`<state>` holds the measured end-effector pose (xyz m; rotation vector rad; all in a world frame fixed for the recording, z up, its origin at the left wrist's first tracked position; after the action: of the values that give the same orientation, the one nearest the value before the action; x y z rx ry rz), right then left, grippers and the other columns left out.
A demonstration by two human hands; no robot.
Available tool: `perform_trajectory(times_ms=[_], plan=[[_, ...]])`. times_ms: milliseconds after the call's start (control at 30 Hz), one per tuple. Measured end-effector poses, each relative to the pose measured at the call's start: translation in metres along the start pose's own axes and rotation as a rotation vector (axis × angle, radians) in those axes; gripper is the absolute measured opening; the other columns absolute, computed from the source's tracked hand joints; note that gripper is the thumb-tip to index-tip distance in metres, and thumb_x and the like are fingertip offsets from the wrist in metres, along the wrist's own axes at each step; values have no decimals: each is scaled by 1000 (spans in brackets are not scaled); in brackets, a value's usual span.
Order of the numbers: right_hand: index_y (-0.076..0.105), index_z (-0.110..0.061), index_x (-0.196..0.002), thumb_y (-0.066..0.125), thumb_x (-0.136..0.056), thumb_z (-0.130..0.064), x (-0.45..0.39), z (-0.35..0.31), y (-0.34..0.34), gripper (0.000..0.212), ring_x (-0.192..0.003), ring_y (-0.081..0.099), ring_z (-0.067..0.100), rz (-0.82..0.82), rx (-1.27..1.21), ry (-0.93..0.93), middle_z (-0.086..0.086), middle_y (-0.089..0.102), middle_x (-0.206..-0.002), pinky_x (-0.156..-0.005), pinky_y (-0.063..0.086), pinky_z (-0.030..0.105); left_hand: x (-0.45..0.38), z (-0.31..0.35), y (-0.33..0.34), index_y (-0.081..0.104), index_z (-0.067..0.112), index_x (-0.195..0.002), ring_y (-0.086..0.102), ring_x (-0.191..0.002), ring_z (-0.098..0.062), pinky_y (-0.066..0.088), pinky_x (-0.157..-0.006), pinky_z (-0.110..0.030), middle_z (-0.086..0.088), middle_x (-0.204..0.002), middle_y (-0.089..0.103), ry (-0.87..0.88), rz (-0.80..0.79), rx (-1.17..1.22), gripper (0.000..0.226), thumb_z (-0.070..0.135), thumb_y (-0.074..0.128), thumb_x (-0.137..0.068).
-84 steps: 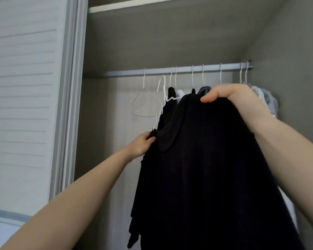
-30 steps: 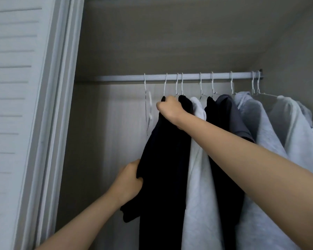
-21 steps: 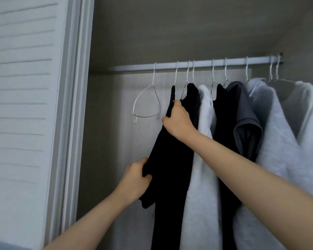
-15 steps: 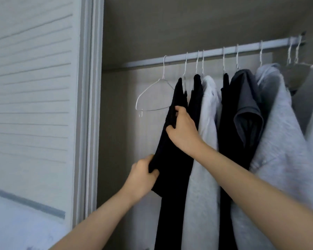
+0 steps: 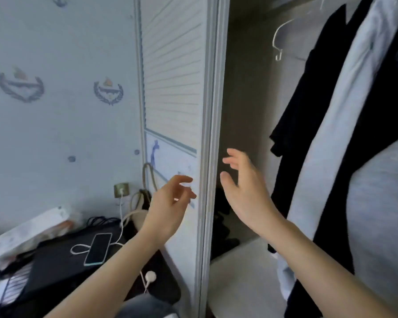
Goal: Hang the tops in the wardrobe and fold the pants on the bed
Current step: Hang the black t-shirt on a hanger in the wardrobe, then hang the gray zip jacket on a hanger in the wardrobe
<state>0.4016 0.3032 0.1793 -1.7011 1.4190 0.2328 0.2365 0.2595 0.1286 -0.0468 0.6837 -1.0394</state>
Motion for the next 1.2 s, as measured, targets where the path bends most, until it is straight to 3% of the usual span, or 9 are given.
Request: perform_trajectory(times_ms=[200, 333, 433, 567, 667, 733, 900, 1000, 1200], plan=[[39, -25, -138, 46, -97, -27, 96, -53, 97, 42, -121, 43, -2, -309, -203, -84, -15, 51, -127, -94, 29, 6, 149, -26, -103, 59, 36, -113, 66, -77, -3, 55, -71, -30, 13, -81, 71, -212, 205, -247, 21, 24, 53, -97], [43, -22, -135, 49, -97, -21, 158, -101, 154, 39, -120, 47, 2, -523, -350, -139, -11, 53, -124, -99, 34, 13, 241, -28, -172, 62, 34, -107, 65, -74, -1, 50, -64, -20, 10, -77, 71, -391, 464, -263, 18, 22, 52, -97], [44, -18, -135, 49, -97, -16, 218, -149, 194, 39, -118, 47, 2, -721, -440, -179, -9, 54, -122, -90, 33, 2, 328, -24, -224, 60, 37, -98, 68, -76, -4, 53, -74, -32, 10, -73, 71, -525, 661, -312, 20, 19, 53, -96], [46, -17, -134, 49, -97, -16, 307, -215, 234, 37, -113, 50, 2, -935, -514, -254, -11, 55, -116, -85, 34, 1, 448, -10, -268, 58, 41, -94, 67, -74, -13, 54, -81, -39, 15, -69, 69, -679, 839, -349, 24, 18, 54, -96], [48, -19, -130, 50, -96, -20, 379, -259, 253, 34, -109, 52, 3, -1057, -556, -294, -16, 55, -106, -101, 40, 21, 534, 0, -284, 58, 39, -91, 66, -72, -18, 51, -76, -32, 9, -65, 68, -786, 981, -355, 26, 14, 55, -95], [49, -19, -129, 51, -95, -21, 435, -291, 261, 34, -106, 53, 3, -1144, -556, -327, -19, 55, -105, -101, 41, 34, 600, 12, -293, 58, 37, -89, 64, -67, -18, 49, -70, -30, 9, -61, 66, -858, 1076, -357, 30, 8, 54, -94], [49, -11, -131, 52, -95, -13, 583, -357, 267, 36, -102, 55, 12, -1383, -554, -341, -3, 59, -109, -85, 36, 15, 782, 36, -300, 61, 26, -98, 66, -70, -22, 53, -77, -39, 0, -67, 68, -1095, 1217, -308, 20, 8, 54, -96], [48, -9, -131, 52, -95, -12, 667, -388, 269, 36, -104, 56, 17, -1541, -495, -374, 0, 59, -110, -84, 35, 18, 880, 51, -290, 61, 18, -102, 64, -66, -15, 52, -71, -34, -5, -71, 68, -1225, 1293, -303, 14, 9, 53, -96], [50, -10, -127, 50, -94, -13, 785, -428, 275, 33, -103, 56, 22, -1794, -388, -443, 1, 58, -104, -91, 42, 31, 1018, 72, -271, 61, 24, -88, 64, -65, -19, 51, -68, -35, -3, -70, 69, -1520, 1446, -210, 17, 9, 55, -92]])
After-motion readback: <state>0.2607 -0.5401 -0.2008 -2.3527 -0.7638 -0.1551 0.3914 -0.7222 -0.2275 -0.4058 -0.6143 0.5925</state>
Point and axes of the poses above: each hand's wrist, its own x-axis away from the middle knuckle, its own y-axis out of the palm, z = x × y, the point moved 1 cm from there along -x, towards the middle knuckle
